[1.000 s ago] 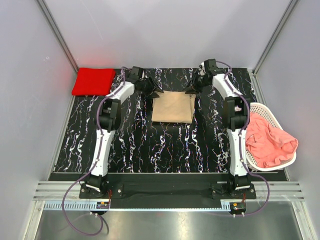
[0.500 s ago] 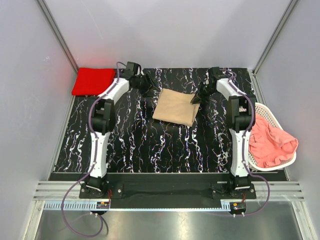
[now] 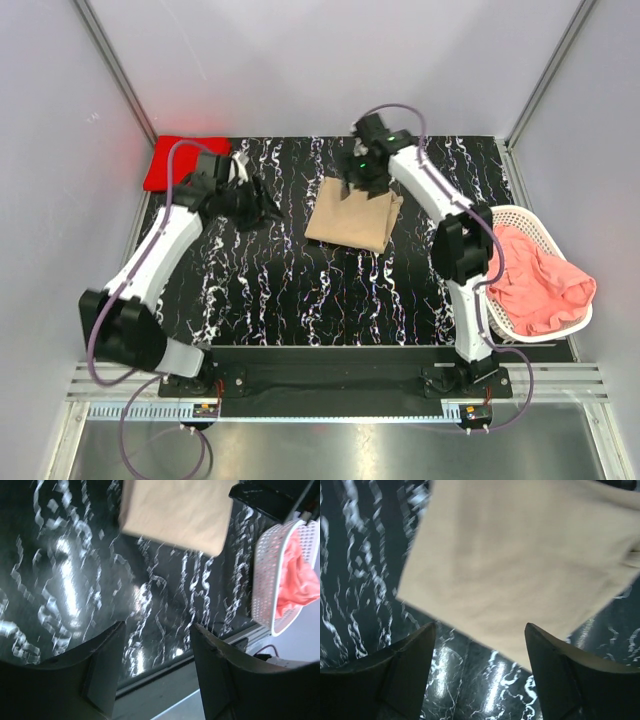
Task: Fold and stack the t-shirts
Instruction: Fold the tshirt
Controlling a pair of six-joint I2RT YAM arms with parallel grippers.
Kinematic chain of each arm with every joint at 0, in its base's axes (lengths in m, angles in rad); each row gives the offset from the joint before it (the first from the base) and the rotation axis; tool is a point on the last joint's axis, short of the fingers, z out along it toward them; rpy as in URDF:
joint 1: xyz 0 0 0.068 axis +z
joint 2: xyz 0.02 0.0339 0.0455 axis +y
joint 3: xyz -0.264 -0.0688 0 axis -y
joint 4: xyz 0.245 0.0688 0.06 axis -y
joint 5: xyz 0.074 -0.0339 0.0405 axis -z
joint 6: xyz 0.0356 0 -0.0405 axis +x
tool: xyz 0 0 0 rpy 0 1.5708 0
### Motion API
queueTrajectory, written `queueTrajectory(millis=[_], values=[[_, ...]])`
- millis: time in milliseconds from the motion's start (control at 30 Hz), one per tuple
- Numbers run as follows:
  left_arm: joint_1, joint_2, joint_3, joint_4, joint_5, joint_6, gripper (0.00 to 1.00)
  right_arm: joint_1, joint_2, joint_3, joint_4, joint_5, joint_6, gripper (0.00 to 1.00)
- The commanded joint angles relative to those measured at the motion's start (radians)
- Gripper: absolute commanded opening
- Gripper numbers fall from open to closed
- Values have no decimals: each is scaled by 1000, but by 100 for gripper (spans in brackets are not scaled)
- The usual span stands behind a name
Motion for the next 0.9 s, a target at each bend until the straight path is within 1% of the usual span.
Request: queueTrajectory(millis=[0, 67, 100, 233, 367, 433, 467, 500, 533, 567, 600, 667, 800, 867], values=[[21, -133, -117, -45, -89, -1, 60, 121, -63, -24, -32, 109, -86, 82], [29, -215, -157, -51, -98, -8, 61, 164, -60, -49, -16, 132, -118, 84], [36, -238, -187, -56, -101, -10, 61, 208, -55, -53, 1, 165, -129, 84], [58, -308, -238, -77, -106, -4, 61, 291, -5, -9, 12, 233, -171, 83], [70, -338, -260, -100, -94, 13, 61, 296, 78, 69, -11, 253, -62, 76], [73, -347, -264, -111, -90, 18, 61, 294, 118, 131, -31, 291, -17, 76], [75, -351, -272, -113, -93, 18, 61, 296, 132, 166, -47, 322, 54, 77], [76, -361, -275, -113, -95, 16, 61, 297, 152, 236, -86, 362, 90, 79], [79, -365, -283, -110, -95, 15, 61, 296, 184, 265, -100, 344, 157, 79], [79, -368, -287, -105, -93, 13, 62, 297, 195, 282, -98, 318, 180, 79], [81, -368, -292, -99, -92, 12, 62, 299, 204, 286, -66, 296, 188, 80], [82, -367, -295, -96, -83, 7, 62, 302, 233, 293, -54, 292, 214, 79], [86, -367, -295, -90, -77, 5, 62, 303, 258, 243, 7, 232, 228, 74], [89, -368, -294, -91, -77, 10, 62, 303, 255, 224, 12, 221, 231, 72]])
